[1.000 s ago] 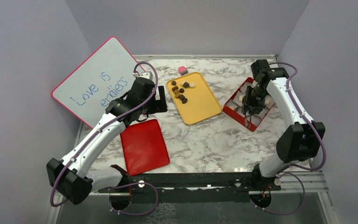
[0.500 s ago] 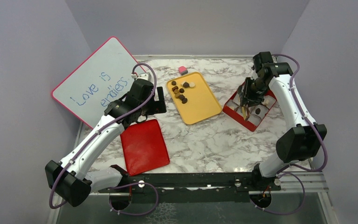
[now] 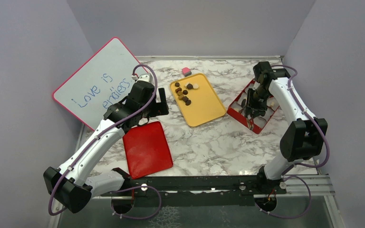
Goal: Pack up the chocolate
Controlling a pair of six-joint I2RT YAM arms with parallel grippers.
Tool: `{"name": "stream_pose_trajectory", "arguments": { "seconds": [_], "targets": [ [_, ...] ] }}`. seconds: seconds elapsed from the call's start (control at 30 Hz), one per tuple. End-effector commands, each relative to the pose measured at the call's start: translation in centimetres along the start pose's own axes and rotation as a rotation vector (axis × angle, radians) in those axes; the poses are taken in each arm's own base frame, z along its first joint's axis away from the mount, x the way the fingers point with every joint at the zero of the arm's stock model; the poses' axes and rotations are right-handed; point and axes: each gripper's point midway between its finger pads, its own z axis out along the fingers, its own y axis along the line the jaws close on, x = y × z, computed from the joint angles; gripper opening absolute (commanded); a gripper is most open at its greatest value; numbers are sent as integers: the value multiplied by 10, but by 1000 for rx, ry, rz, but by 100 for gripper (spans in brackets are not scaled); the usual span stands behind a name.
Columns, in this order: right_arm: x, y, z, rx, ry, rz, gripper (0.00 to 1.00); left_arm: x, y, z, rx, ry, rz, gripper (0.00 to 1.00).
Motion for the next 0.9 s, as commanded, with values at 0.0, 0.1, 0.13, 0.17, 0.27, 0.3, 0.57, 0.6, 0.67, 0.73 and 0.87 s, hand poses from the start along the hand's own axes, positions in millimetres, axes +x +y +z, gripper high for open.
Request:
{"name": "stream_pose_trajectory", "arguments": {
  "seconds": [0.0,0.1,0.13,0.17,0.27,0.3,0.57,0.6,0.67,0.73,0.87],
  "targets": [
    [-5,-18,5,45,2,8,38,0,1,-7,12,-23,1,99],
    [-7,-21,9,29,18,9,38,-1,3,-8,8,-29,5,99],
    [-7,-20,9,21,22,11,38,0,3,-7,7,-28,6,99],
    [-8,-19,10,12,24,12,38,0,3,-7,6,-27,8,99],
    [-9,-18,12,1,31,18,38,0,2,-5,7,-20,10,99],
    [-9,-18,13,1,32,20,38,0,2,-4,7,-18,10,99],
    [-10,-20,20,-2,42,21,38,3,4,-4,2,-14,20,99],
    [-10,-20,21,0,45,21,38,3,4,-4,3,-15,20,99],
    [-10,-20,23,0,48,21,38,3,4,-3,0,-14,20,99],
    [-11,-21,25,1,53,23,38,3,4,-3,0,-13,20,99],
    [-11,-22,27,10,59,20,38,2,3,-2,-1,-10,24,99]
  ]
}}
